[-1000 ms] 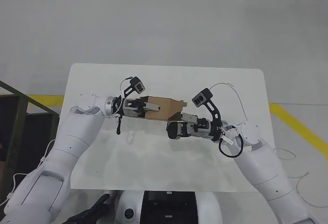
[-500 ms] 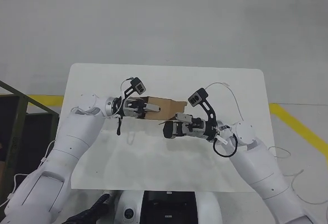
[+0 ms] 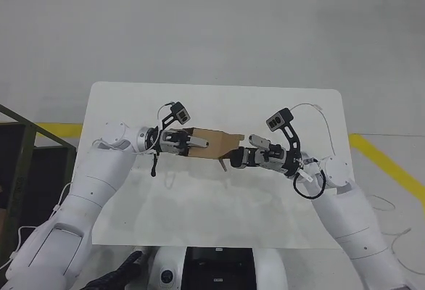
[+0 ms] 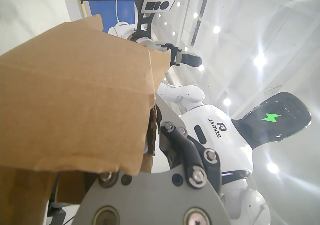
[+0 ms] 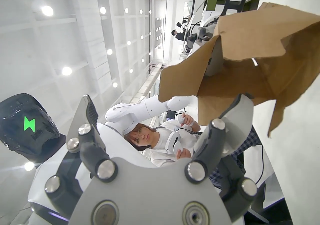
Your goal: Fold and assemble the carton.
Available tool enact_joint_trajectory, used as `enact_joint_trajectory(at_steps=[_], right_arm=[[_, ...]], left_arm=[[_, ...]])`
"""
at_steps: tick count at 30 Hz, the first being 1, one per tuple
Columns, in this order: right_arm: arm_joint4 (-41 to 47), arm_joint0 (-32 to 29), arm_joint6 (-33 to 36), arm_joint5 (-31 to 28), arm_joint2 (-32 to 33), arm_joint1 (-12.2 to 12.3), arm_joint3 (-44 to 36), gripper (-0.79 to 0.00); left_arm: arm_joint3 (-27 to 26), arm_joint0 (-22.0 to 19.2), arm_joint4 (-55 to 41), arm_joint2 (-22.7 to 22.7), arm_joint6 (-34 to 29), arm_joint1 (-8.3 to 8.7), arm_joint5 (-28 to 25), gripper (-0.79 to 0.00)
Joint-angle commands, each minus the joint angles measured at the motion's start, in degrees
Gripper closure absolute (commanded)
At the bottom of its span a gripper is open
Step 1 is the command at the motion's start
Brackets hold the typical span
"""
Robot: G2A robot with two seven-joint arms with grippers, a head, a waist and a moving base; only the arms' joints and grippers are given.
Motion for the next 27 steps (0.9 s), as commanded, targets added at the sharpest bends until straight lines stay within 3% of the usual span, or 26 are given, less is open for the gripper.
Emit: enact_joint_trajectory(at_steps=[1, 15, 27], right_arm=[[-0.05, 0.45, -0.16, -0.21, -0.29, -0.12, 0.34, -0.785], [0.10, 5.15, -0.77, -2.89, 0.28, -0.71, 5.02, -0.785], [-0.71, 9.55, 1.25, -6.54, -3.11, -1.97, 10.85, -0.785]], left_arm=[[-0.10, 0.03, 0.20, 0.17, -0.15, -0.04, 0.22, 0.000], [-1.00, 0.30, 0.77, 1.50, -0.43, -0.23, 1.78, 0.000], [-1.38, 0.30, -0.56, 2.87, -0.43, -0.13, 2.16, 0.000]])
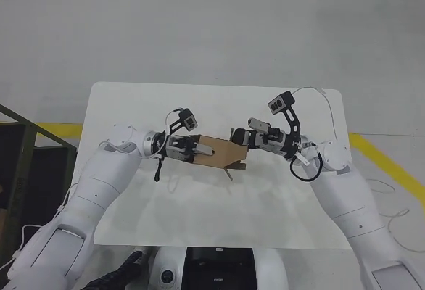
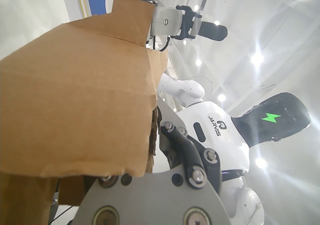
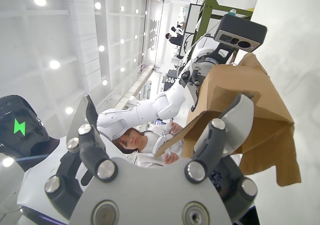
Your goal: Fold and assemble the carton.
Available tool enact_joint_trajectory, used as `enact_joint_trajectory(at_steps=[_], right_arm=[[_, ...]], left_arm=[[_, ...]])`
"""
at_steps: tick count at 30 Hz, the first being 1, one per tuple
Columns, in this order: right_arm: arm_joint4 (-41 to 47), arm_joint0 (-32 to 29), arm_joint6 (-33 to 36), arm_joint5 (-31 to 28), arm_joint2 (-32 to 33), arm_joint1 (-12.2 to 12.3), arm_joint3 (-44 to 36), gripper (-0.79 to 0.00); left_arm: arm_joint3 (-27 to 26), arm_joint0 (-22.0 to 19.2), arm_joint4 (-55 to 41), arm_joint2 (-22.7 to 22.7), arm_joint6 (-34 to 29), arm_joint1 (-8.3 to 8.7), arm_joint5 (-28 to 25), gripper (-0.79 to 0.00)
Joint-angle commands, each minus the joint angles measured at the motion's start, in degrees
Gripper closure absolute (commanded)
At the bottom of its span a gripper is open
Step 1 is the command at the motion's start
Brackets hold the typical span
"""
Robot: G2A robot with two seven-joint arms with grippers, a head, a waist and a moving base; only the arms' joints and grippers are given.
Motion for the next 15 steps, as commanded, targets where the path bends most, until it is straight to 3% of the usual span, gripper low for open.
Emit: enact_joint_trajectory(at_steps=[1, 15], right_arm=[[0.06, 0.65, 0.45, -0.97, -0.47, -0.21, 0.93, -0.785], [0.19, 4.10, 2.46, -5.10, -2.38, -1.41, 5.76, -0.785]], left_arm=[[0.01, -0.06, -0.11, 0.19, 0.00, 0.04, 0.13, 0.000], [0.08, -0.41, -1.48, 1.66, 0.00, 0.31, 0.77, 0.000]])
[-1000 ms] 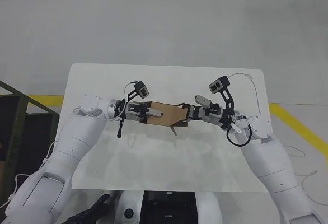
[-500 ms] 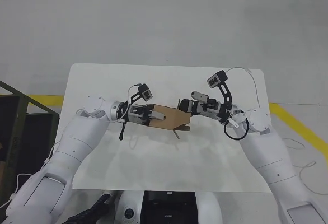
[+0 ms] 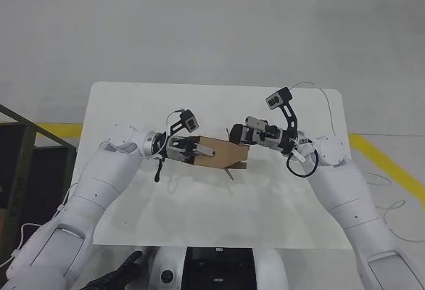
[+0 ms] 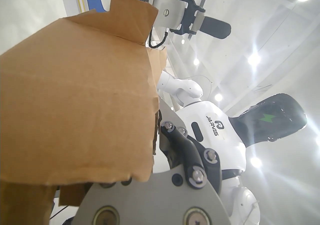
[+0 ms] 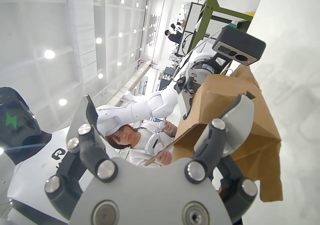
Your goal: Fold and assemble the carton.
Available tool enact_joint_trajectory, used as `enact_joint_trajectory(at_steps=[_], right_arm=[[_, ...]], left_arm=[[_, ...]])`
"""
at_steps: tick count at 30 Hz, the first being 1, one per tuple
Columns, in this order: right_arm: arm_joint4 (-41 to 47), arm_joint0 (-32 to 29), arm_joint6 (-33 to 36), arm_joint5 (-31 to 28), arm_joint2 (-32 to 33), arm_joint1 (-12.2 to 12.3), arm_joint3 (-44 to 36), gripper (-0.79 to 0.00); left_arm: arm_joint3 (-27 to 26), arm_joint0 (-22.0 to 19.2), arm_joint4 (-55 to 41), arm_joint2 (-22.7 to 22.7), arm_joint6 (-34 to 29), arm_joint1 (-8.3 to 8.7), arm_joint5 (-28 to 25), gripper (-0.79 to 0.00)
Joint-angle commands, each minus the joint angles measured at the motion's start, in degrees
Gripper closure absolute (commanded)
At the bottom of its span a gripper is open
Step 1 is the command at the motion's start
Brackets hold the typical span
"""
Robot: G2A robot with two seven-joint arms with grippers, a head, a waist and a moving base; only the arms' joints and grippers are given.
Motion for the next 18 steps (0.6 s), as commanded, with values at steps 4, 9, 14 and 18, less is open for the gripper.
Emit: enact_joint_trajectory(at_steps=[4, 9, 14, 18], right_arm=[[1.49, 0.99, 1.89, -0.57, -1.05, -0.54, 1.39, -0.785], [2.17, 1.82, 3.06, -1.08, -1.53, -0.93, 2.97, -0.785], [3.14, 1.49, 3.27, -1.32, -0.10, -0.77, 4.11, -0.785], [3.16, 0.18, 1.87, -0.46, 2.62, -0.12, 4.28, -0.785]], left_arm=[[0.05, -0.30, -0.23, 0.69, 0.00, 0.10, 0.13, 0.000], [0.06, -0.62, -0.68, 1.16, 0.00, 0.25, 0.10, 0.000], [0.75, -1.20, -0.50, 1.02, 0.00, 0.45, -0.65, 0.000], [1.34, -1.56, -0.88, 0.37, 0.00, 0.64, -1.33, 0.000]])
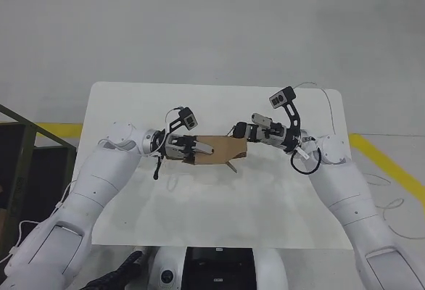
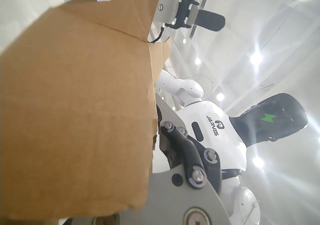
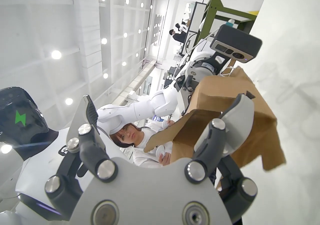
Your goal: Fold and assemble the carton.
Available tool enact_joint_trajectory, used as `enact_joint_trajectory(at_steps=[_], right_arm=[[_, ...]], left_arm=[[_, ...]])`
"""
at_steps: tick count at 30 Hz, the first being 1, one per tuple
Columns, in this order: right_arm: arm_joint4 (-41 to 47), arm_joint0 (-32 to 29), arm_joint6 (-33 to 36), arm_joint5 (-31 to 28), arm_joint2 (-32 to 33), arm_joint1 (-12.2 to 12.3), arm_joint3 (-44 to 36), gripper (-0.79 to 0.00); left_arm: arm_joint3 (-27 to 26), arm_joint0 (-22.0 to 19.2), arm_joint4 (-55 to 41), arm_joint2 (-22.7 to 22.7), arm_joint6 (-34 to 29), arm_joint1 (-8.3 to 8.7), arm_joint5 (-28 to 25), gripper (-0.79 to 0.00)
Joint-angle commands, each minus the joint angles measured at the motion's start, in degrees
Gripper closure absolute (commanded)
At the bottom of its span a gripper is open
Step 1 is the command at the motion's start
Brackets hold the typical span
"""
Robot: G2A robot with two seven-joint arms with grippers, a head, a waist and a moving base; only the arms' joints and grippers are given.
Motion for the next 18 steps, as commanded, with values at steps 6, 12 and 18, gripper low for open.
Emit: enact_joint_trajectory(at_steps=[6, 12, 18], right_arm=[[-2.83, -2.83, -3.59, 2.36, 5.45, 1.55, -1.06, -0.785], [-10.91, -5.33, -5.84, 5.04, 8.60, 3.01, -4.10, -0.785], [-17.03, -7.87, -3.30, 8.73, 8.00, 3.83, -7.24, -0.785]], left_arm=[[0.18, -0.09, -1.21, -1.25, 0.00, 0.54, -0.01, 0.000], [-2.32, 0.75, -5.19, -1.27, 0.00, 1.41, 2.27, 0.000], [-4.67, 0.84, -8.36, -0.35, 0.00, 2.63, 4.44, 0.000]])
